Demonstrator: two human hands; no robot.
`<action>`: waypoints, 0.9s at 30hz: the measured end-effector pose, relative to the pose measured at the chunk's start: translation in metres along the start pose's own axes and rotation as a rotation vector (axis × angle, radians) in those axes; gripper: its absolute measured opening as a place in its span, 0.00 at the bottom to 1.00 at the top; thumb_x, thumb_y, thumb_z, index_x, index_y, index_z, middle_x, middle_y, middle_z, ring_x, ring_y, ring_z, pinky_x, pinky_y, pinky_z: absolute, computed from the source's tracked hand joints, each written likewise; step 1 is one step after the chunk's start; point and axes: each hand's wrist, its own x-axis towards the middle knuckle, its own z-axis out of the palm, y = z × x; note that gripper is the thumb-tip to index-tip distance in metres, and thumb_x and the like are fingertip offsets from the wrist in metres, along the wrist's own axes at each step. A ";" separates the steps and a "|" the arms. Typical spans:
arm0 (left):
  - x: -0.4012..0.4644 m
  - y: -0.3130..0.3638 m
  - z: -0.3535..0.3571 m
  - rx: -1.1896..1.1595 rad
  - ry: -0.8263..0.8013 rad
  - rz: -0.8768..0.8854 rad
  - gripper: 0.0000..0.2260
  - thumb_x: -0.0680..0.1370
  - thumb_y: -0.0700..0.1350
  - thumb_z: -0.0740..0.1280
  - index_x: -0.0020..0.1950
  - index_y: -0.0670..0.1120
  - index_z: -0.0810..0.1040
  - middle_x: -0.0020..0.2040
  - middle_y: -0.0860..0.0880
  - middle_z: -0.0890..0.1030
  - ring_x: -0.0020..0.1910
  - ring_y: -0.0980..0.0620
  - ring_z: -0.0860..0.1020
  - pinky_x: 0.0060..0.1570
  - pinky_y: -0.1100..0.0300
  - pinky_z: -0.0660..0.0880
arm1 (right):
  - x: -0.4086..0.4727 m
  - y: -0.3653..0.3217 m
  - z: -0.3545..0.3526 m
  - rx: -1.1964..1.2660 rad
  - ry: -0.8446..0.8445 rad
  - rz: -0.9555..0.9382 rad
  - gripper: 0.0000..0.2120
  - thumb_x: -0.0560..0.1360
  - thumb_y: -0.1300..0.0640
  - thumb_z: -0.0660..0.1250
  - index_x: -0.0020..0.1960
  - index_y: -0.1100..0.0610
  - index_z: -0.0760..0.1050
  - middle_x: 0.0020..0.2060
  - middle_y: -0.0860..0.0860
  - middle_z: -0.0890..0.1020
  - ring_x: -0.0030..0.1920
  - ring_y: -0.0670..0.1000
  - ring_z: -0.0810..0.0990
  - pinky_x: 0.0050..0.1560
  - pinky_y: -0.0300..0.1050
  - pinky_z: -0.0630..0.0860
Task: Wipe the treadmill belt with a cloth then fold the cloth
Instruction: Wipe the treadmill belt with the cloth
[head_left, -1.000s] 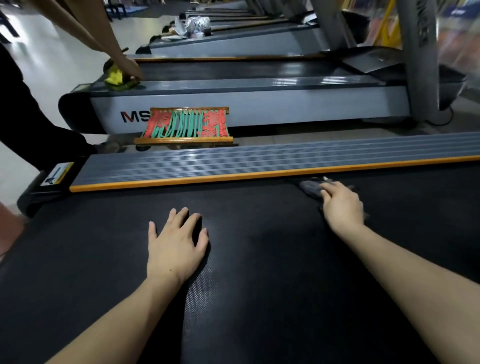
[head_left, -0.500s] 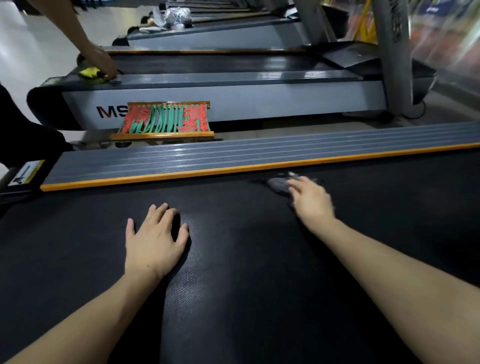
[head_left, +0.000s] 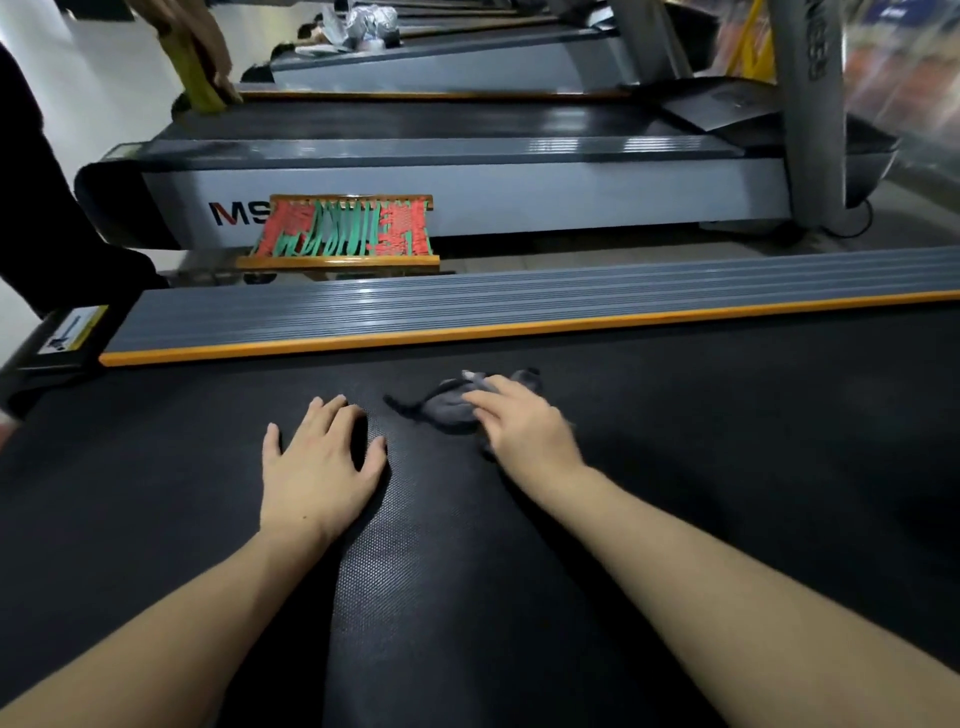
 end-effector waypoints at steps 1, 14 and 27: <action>0.000 0.000 0.001 0.000 0.003 -0.001 0.20 0.81 0.62 0.54 0.67 0.56 0.72 0.77 0.56 0.67 0.80 0.54 0.58 0.76 0.36 0.54 | -0.004 0.029 -0.015 -0.035 0.033 0.097 0.11 0.76 0.54 0.68 0.57 0.46 0.83 0.61 0.46 0.81 0.61 0.51 0.80 0.61 0.44 0.73; -0.001 0.002 -0.001 -0.006 0.011 0.000 0.20 0.80 0.62 0.55 0.67 0.54 0.73 0.77 0.54 0.68 0.80 0.53 0.58 0.76 0.36 0.53 | -0.013 -0.064 0.040 0.013 0.048 0.078 0.09 0.75 0.54 0.64 0.52 0.51 0.82 0.55 0.52 0.81 0.57 0.57 0.79 0.59 0.58 0.74; 0.000 0.003 -0.001 -0.028 -0.006 -0.002 0.19 0.80 0.62 0.56 0.66 0.54 0.73 0.77 0.53 0.67 0.80 0.52 0.58 0.76 0.35 0.52 | -0.021 0.030 -0.020 -0.199 0.231 0.338 0.13 0.75 0.55 0.62 0.54 0.53 0.83 0.55 0.55 0.81 0.52 0.63 0.79 0.51 0.56 0.75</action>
